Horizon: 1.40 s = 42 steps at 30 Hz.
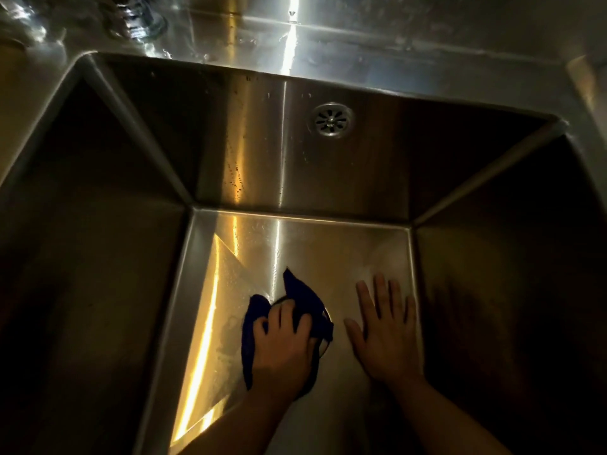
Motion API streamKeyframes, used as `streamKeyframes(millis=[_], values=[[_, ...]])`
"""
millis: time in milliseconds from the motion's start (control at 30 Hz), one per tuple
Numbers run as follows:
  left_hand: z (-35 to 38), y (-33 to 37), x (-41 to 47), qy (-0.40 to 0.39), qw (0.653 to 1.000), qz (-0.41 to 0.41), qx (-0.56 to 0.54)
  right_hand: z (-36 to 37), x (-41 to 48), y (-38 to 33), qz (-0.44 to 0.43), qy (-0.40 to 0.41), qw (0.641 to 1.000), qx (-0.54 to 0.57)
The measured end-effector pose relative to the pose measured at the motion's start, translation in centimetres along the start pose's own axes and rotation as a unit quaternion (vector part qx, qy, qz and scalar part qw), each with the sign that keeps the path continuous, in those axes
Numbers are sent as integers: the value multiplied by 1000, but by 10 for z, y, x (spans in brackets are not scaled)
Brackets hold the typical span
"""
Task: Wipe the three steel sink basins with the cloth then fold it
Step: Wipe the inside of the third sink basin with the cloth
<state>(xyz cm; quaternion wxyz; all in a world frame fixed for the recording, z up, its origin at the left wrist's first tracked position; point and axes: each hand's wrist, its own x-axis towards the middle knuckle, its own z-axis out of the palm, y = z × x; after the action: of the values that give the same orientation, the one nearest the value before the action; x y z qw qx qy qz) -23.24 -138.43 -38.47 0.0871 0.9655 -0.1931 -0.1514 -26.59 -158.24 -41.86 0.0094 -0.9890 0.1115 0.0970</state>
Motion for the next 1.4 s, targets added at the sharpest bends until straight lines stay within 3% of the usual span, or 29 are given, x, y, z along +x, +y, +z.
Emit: streamKeyframes(millis=[167,267,400,467,533,667,900,1033,1100,1167,1267,1400], values=[[1,-1,6,-35,999,-23,6,0,1,0,-8,1,1000,13],[-11,-7,8,-38,999,31,-22,-2,1,0,-7,3,1000,19],[-41,9,18,156,972,152,-93,-6,0,-2,-10,-12,1000,25],[-53,24,42,213,954,192,-85,-8,0,-3,-11,-11,999,36],[-61,29,75,167,964,202,-33,-8,1,-4,-7,-7,1000,16],[-45,7,128,-2,969,229,89,-1,2,-1,-2,5,1000,12],[-27,-28,149,44,959,256,112,4,2,2,-14,16,1000,16],[-43,-92,133,56,973,194,115,5,2,3,-10,7,1000,21],[-54,-133,116,56,985,119,108,4,2,3,-10,-4,1000,24],[-63,-158,99,36,991,52,115,0,3,3,-7,-13,999,34],[-63,-151,77,-20,988,20,150,-7,2,-1,-3,-35,999,32],[-57,-129,24,-29,982,78,169,-20,5,2,-15,-97,995,28]])
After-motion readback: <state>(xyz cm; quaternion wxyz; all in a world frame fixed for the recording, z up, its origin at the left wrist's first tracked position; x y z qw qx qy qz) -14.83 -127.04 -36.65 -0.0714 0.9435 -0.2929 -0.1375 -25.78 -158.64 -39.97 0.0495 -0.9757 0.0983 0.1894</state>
